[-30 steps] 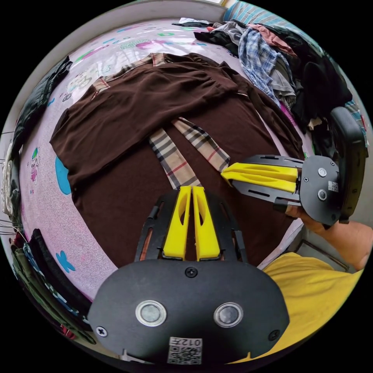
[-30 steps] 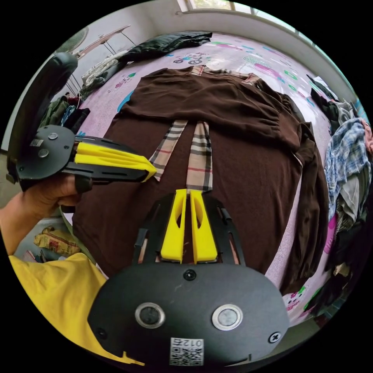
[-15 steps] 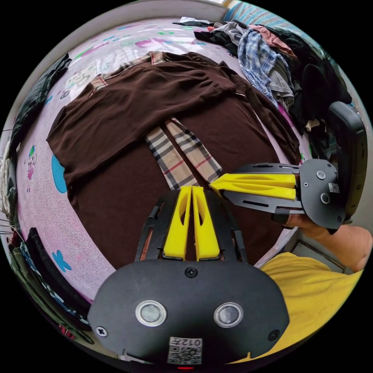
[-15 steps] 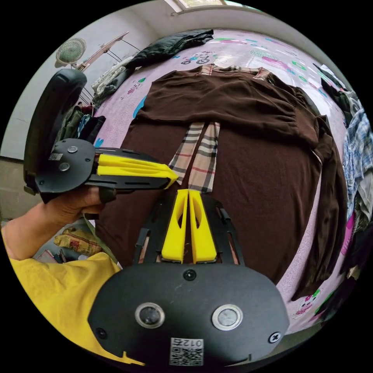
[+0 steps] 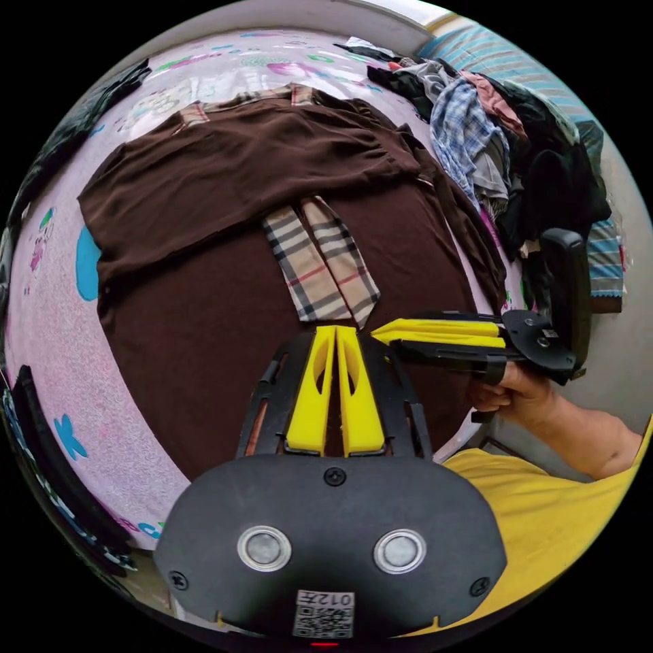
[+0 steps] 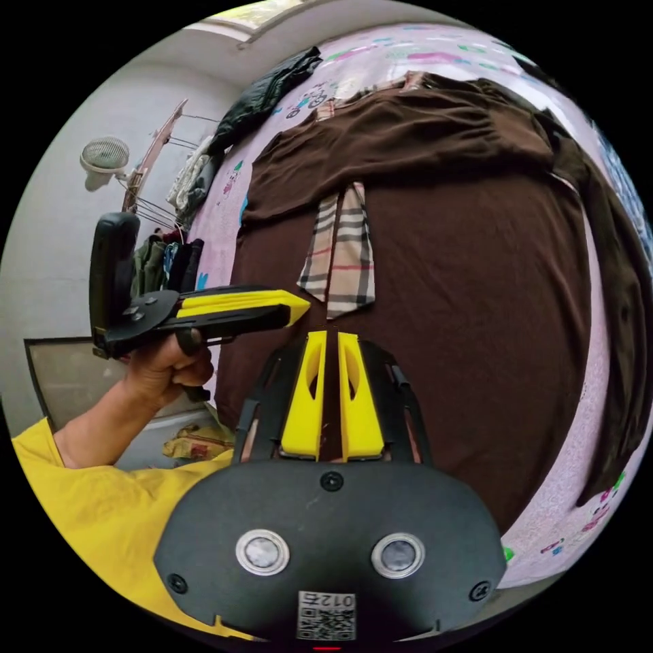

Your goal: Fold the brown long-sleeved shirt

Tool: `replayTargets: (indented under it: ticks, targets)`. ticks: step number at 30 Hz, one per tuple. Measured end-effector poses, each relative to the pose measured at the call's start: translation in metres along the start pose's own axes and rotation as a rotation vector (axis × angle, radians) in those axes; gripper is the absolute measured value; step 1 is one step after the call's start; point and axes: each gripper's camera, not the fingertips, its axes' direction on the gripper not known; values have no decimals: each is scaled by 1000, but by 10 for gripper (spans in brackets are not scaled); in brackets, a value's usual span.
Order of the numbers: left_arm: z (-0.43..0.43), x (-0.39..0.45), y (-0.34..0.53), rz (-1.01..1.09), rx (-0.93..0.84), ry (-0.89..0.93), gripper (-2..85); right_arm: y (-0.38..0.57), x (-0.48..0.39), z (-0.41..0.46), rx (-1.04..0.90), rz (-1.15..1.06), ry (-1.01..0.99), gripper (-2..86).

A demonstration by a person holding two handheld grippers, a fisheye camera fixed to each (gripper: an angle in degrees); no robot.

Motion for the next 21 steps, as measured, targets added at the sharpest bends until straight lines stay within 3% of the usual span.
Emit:
replayTargets:
  ticks: [8, 16, 21]
  targets:
    - [-12, 16, 17, -20, 93, -5, 4, 21, 21, -12, 89, -21, 126, 9]
    - [17, 59, -10, 51, -29, -95, 5, 33, 37, 16, -19, -55, 269, 3]
    - [5, 92, -4, 82, 38, -122, 5, 115, 83, -51, 163, 22, 354, 14]
